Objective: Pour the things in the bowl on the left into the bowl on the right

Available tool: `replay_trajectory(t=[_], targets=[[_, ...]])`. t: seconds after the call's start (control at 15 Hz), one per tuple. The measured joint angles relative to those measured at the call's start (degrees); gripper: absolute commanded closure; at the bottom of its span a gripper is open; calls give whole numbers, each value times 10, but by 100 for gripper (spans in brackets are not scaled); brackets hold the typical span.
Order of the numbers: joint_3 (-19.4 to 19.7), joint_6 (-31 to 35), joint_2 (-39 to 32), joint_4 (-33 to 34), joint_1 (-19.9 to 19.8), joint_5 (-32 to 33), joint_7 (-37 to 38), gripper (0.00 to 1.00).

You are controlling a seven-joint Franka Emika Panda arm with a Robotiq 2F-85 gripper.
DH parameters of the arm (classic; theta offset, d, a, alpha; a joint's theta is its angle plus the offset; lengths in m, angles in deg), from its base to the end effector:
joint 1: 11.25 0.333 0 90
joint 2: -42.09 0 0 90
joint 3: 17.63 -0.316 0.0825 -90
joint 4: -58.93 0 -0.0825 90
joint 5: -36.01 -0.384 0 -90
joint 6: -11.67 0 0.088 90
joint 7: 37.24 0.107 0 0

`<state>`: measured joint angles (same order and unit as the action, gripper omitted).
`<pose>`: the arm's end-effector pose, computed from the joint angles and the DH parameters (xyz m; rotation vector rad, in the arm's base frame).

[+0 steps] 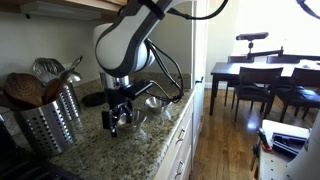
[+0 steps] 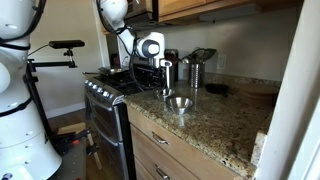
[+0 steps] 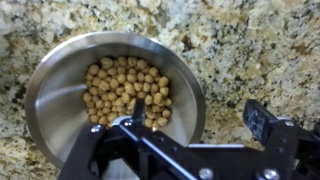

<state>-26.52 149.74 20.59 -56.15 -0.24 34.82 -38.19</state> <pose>0.5722 0.2040 0.2725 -3.0234 -0.5146 -0.0276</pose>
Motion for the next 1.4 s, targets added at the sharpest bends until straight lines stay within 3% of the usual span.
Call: replay_trajectory(t=[0.8, 0.93, 1.0, 1.07, 1.4], targets=[[3, 0, -24, 36, 2, 0, 0, 0], [3, 0, -36, 45, 2, 0, 0, 16], [3, 0, -41, 50, 2, 0, 0, 33], [3, 0, -46, 54, 2, 0, 0, 42], [3, 0, -57, 66, 2, 0, 0, 74]])
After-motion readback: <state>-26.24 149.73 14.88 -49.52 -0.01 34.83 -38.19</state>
